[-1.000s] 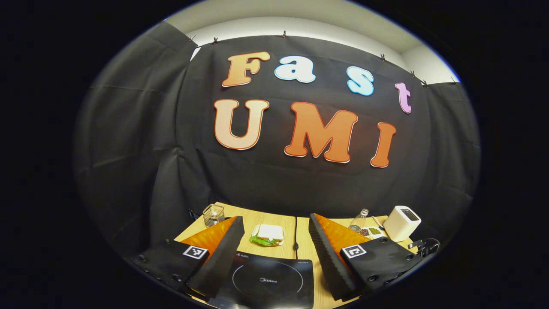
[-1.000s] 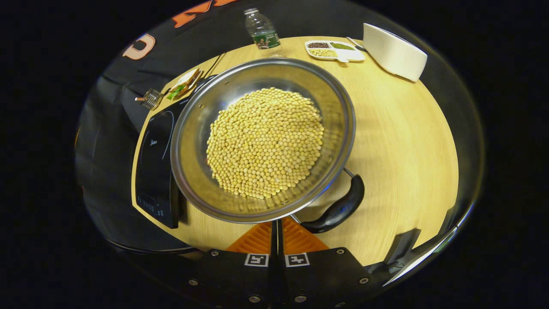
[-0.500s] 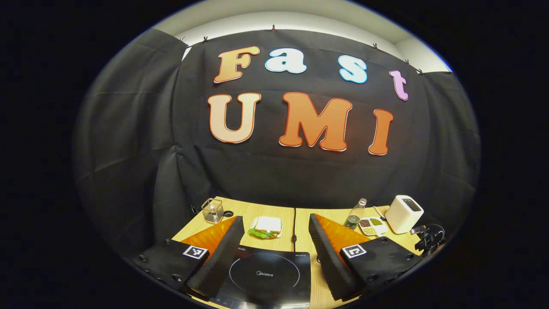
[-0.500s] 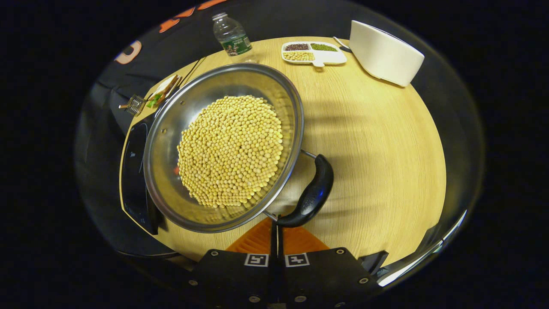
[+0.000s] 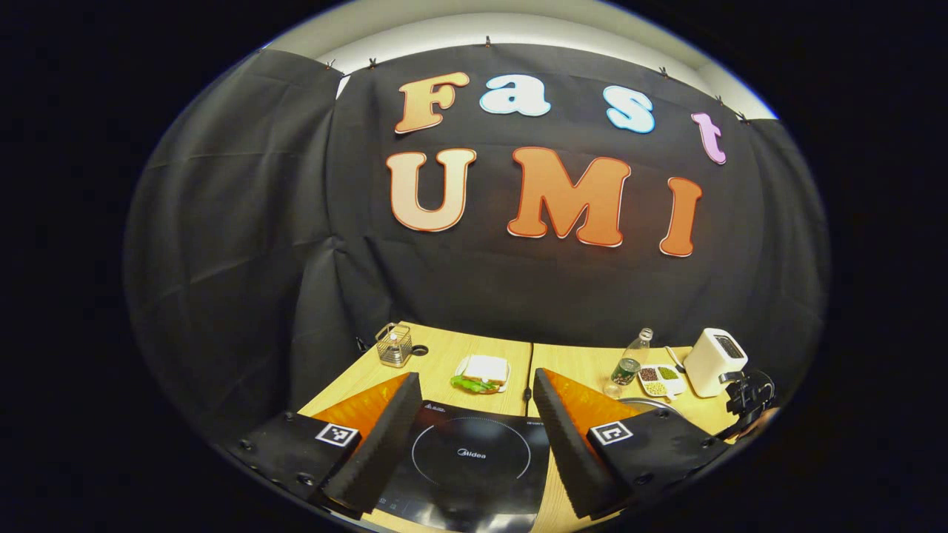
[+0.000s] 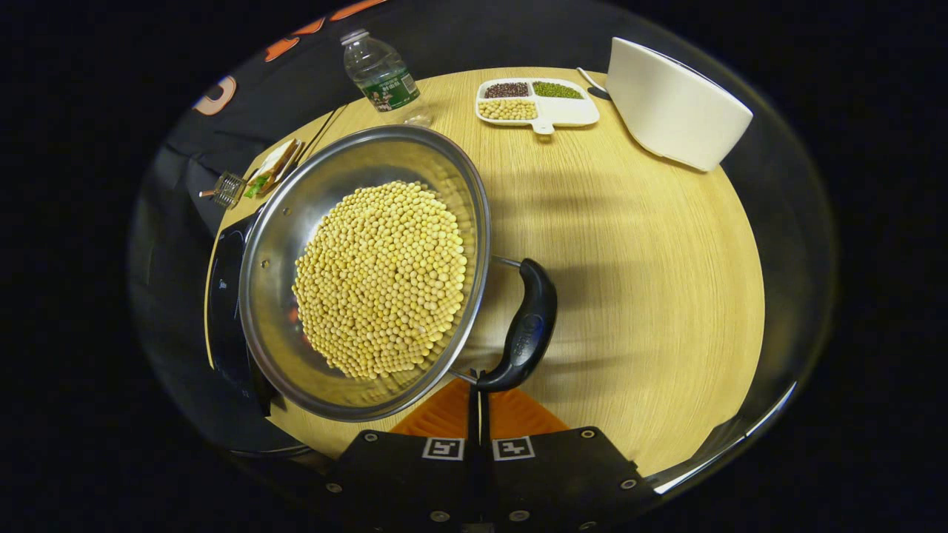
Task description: First push the handle of the pot to place it horizontally, then grasp the pot with both hands and set it on the induction cooktop.
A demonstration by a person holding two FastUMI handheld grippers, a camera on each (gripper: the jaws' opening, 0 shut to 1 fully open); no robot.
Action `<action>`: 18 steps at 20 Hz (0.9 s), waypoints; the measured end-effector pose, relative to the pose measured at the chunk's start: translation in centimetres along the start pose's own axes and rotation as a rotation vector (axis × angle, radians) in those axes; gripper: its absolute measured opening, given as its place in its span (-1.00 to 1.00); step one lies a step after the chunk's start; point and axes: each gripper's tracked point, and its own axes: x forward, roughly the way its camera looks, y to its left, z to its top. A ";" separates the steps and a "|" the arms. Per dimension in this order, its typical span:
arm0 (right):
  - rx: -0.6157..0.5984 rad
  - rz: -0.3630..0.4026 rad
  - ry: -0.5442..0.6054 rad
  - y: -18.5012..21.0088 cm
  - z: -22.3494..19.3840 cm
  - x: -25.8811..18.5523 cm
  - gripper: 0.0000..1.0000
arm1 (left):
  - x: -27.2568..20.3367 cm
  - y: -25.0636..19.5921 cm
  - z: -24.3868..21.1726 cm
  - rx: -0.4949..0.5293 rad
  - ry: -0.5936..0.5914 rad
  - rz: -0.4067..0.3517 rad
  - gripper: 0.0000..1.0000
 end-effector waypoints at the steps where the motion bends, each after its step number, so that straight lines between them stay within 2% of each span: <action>1: -0.005 0.003 -0.001 -0.2 0.5 0.1 -1.00 | -0.4 -0.1 -0.3 0.001 0.006 0.009 0.96; 6: -0.033 0.015 -0.014 -1.2 2.6 0.4 -1.00 | -2.1 -1.1 -2.3 0.010 0.045 0.043 0.97; 10: -0.036 0.024 -0.029 -1.7 4.4 0.9 -0.99 | -2.6 -2.7 -4.0 0.001 0.099 0.040 0.96; 14: -0.038 0.016 -0.055 -2.1 5.8 0.8 -1.00 | -1.8 -4.7 -5.3 0.012 0.143 0.002 0.96; 18: -0.036 0.002 -0.096 -2.3 5.9 -0.3 -1.00 | 0.0 -7.1 -6.7 0.020 0.195 -0.074 0.97</action>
